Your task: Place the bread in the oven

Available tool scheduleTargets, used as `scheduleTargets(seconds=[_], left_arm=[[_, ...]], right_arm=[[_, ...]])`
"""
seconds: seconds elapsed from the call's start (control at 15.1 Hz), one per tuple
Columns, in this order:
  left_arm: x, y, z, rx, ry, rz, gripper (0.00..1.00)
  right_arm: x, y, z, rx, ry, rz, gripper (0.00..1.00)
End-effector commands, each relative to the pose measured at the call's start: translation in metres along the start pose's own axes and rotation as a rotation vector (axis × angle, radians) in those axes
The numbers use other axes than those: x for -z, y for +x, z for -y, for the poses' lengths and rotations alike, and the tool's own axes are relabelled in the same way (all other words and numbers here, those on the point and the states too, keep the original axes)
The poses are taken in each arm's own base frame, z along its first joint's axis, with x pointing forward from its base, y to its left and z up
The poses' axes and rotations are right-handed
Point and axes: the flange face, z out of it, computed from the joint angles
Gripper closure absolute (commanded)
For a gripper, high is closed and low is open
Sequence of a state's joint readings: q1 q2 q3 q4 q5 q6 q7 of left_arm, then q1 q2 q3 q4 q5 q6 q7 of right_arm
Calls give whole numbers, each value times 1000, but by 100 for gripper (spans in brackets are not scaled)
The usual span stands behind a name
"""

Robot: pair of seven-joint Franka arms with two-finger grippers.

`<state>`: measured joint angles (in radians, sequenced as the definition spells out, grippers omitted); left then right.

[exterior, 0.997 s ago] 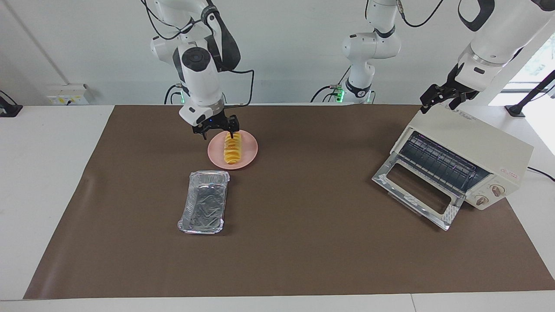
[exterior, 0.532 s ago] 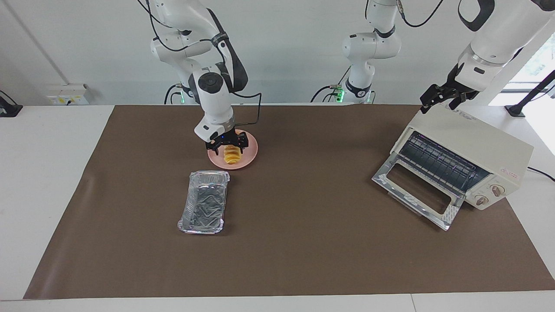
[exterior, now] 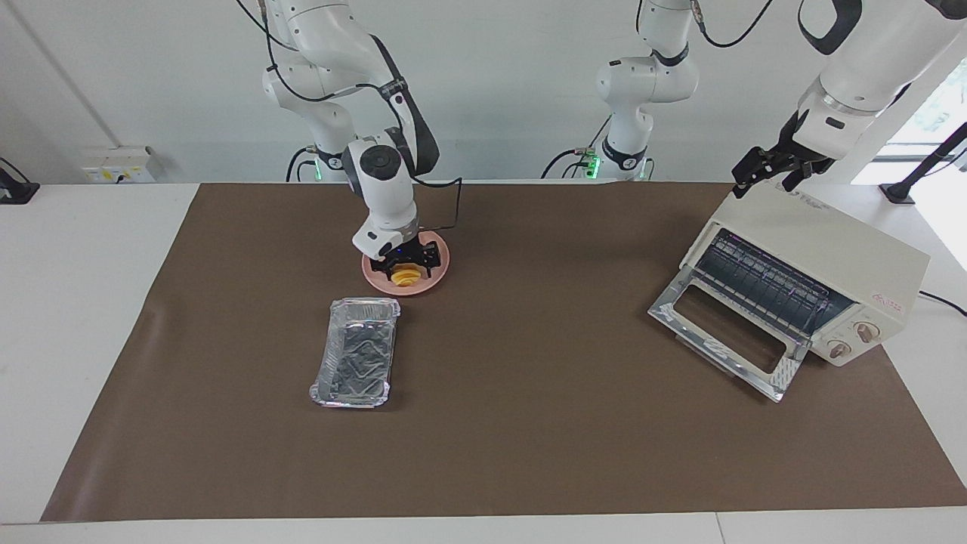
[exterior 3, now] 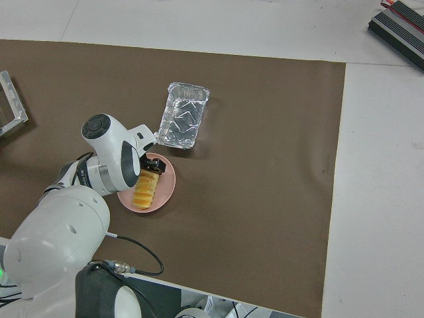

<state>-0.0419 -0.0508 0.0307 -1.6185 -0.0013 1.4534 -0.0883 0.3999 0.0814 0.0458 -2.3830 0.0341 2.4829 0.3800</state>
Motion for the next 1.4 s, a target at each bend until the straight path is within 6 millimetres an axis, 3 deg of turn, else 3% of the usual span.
scheduleTargets(seconds=[0.0, 0.27, 0.4, 0.47, 0.66, 0.93, 1.13, 1.33], left_arm=[[1, -7, 1, -3, -20, -11, 0], [1, -7, 1, -3, -20, -11, 0], [1, -7, 1, -3, -20, -11, 0], [1, -7, 1, -3, -20, -11, 0], [1, -7, 1, -3, -20, -11, 0], [1, -7, 1, -3, -20, -11, 0], [1, -7, 1, -3, -20, -11, 0], [1, -7, 1, -3, -20, -11, 0]], right_arm=[[3, 4, 0, -22, 11, -2, 100], [7, 7, 2, -23, 9, 4, 100], [19, 16, 4, -25, 5, 19, 100], [29, 23, 7, -25, 2, 30, 100], [86, 67, 11, -62, 21, 78, 100], [148, 133, -12, -128, 66, 42, 100], [152, 174, -41, -116, 76, 8, 100], [131, 216, -72, -132, 57, 35, 100]])
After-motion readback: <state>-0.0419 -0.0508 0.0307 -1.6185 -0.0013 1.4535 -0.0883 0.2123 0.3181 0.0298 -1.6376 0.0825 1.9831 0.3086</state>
